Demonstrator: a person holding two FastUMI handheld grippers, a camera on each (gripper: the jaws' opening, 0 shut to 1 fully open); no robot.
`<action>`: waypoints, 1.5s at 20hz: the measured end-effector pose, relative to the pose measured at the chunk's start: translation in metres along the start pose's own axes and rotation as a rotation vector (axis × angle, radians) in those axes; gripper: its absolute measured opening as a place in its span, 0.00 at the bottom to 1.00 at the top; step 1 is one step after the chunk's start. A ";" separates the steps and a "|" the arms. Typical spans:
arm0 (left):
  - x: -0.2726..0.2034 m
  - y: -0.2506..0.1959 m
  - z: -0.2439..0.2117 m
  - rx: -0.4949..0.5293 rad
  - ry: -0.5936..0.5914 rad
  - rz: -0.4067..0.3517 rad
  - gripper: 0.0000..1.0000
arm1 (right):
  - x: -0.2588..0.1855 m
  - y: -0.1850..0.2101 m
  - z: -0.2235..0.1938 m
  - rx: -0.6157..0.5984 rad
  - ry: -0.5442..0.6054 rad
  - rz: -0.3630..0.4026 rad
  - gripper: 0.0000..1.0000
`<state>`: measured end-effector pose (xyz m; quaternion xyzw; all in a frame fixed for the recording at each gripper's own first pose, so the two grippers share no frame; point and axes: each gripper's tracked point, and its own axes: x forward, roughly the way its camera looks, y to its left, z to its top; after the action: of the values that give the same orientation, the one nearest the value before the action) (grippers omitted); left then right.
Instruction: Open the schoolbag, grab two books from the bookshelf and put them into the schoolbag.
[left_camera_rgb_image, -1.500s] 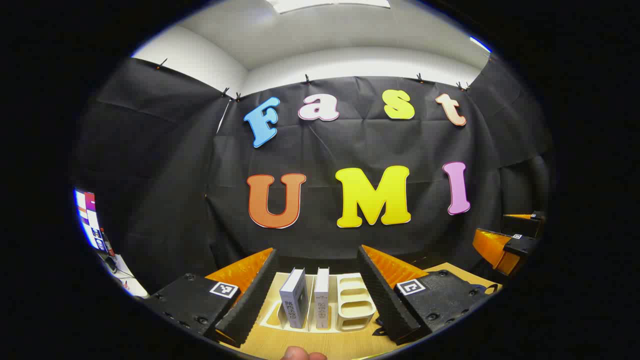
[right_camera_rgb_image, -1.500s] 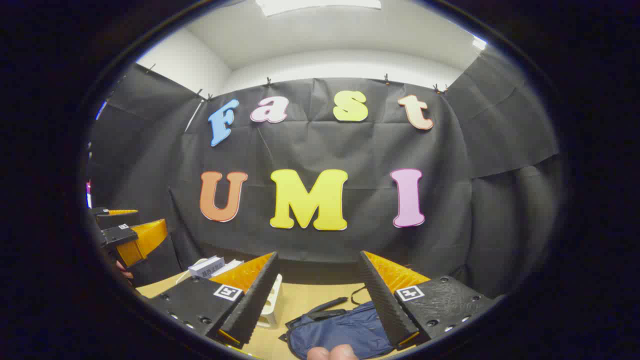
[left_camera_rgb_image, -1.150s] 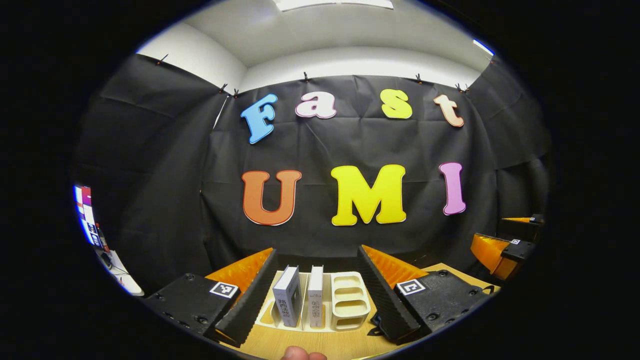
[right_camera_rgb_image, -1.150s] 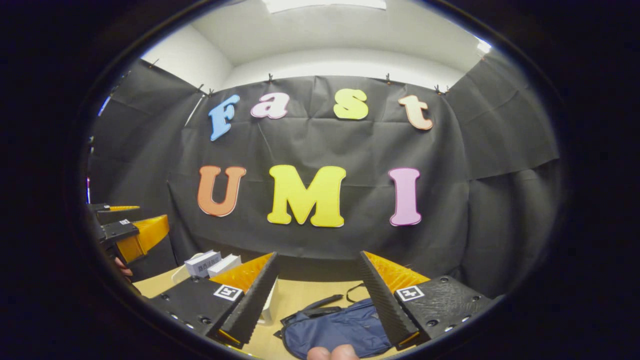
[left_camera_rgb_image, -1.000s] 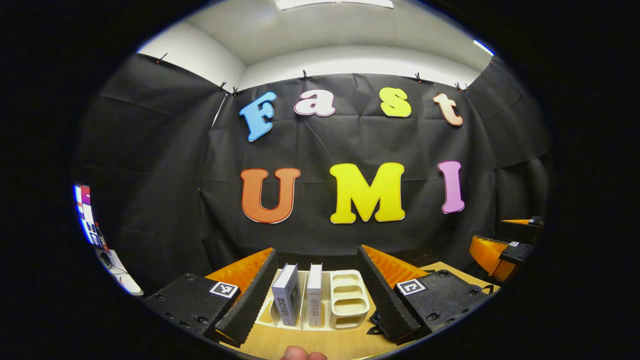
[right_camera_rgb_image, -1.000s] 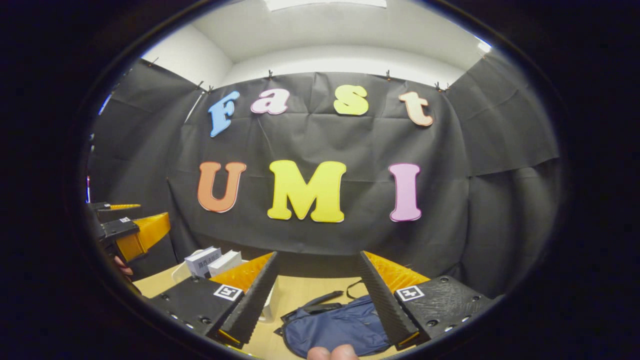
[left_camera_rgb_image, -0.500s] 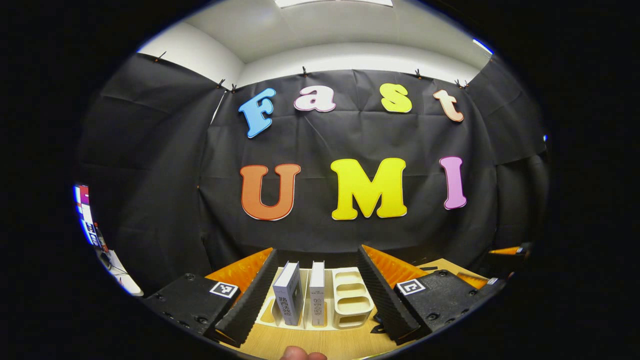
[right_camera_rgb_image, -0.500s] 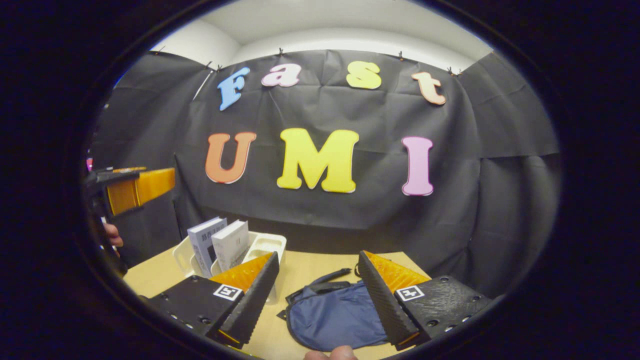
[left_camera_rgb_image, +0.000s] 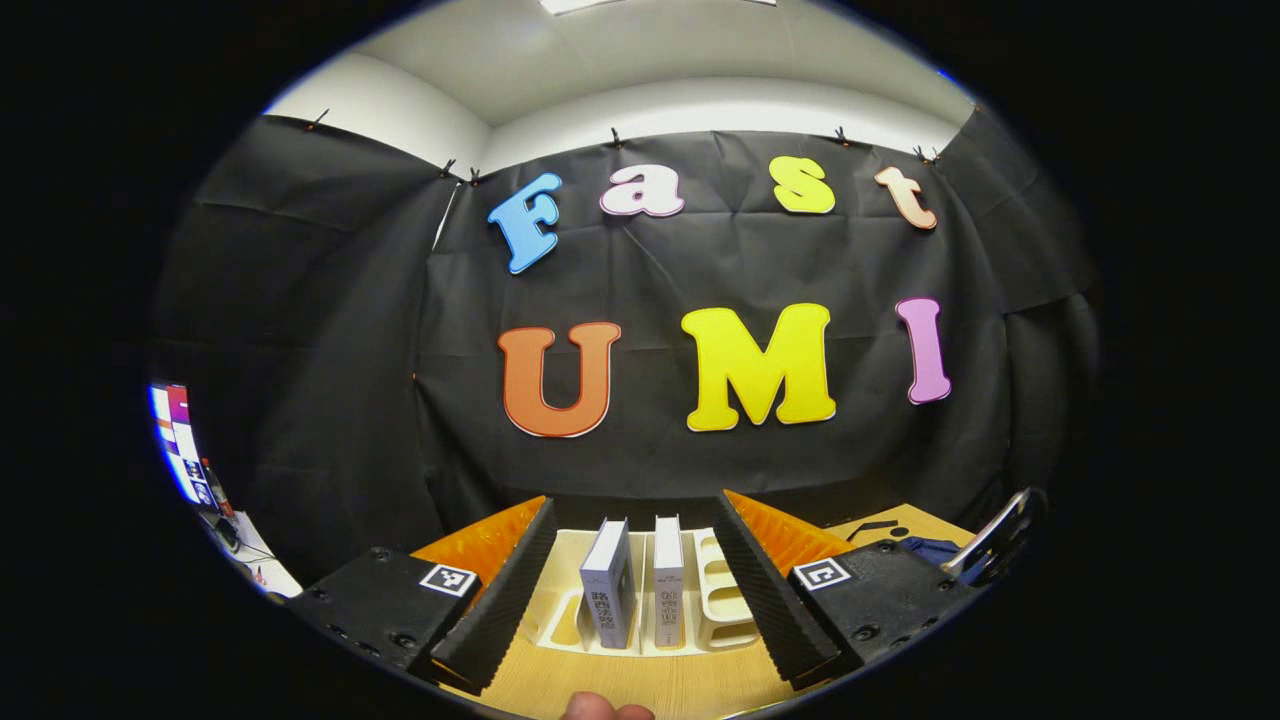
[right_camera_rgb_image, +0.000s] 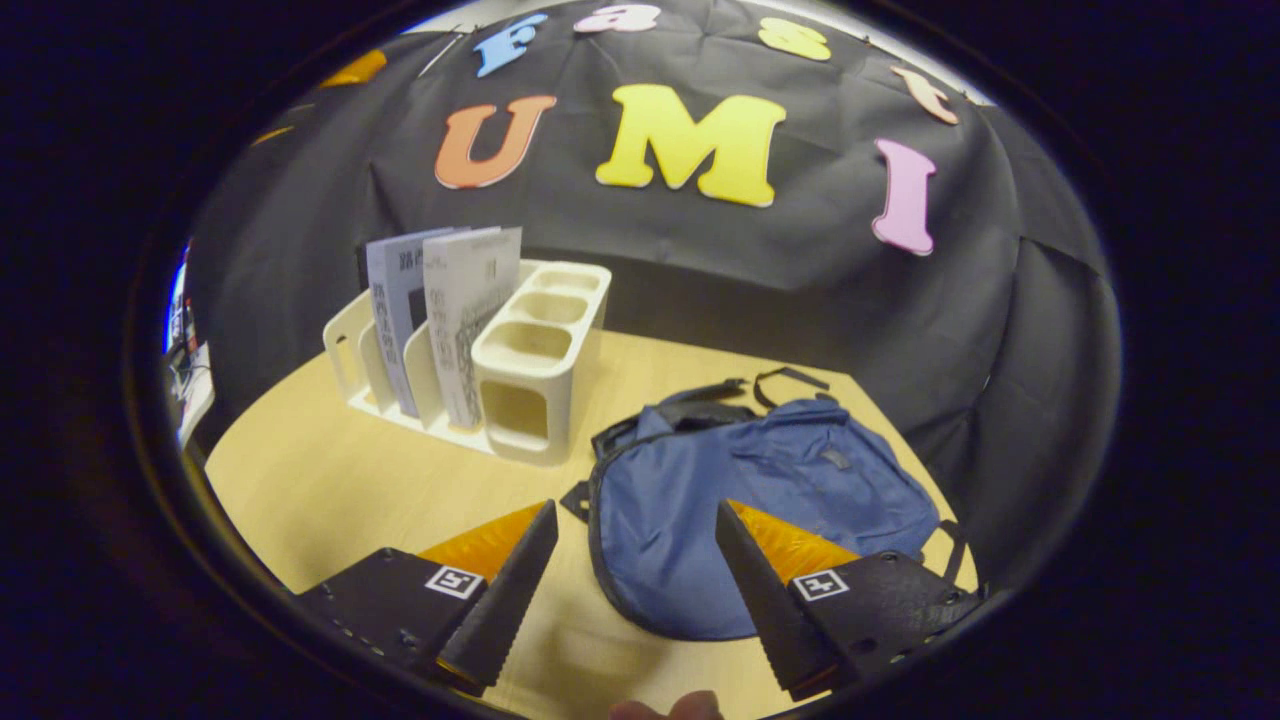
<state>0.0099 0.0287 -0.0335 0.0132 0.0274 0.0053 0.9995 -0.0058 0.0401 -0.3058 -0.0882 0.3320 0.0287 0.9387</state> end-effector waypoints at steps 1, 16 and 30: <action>-0.002 0.004 -0.003 0.002 0.003 0.008 0.99 | 0.005 0.002 -0.009 -0.007 0.034 -0.008 0.96; -0.005 0.045 -0.013 0.029 0.041 0.094 0.99 | 0.081 -0.007 -0.058 -0.021 0.215 -0.148 0.99; 0.000 0.043 -0.008 -0.034 0.040 0.101 0.99 | 0.082 -0.011 -0.043 0.012 0.216 -0.003 0.17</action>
<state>0.0092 0.0721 -0.0399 -0.0028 0.0467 0.0563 0.9973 0.0325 0.0205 -0.3887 -0.0858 0.4313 0.0154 0.8980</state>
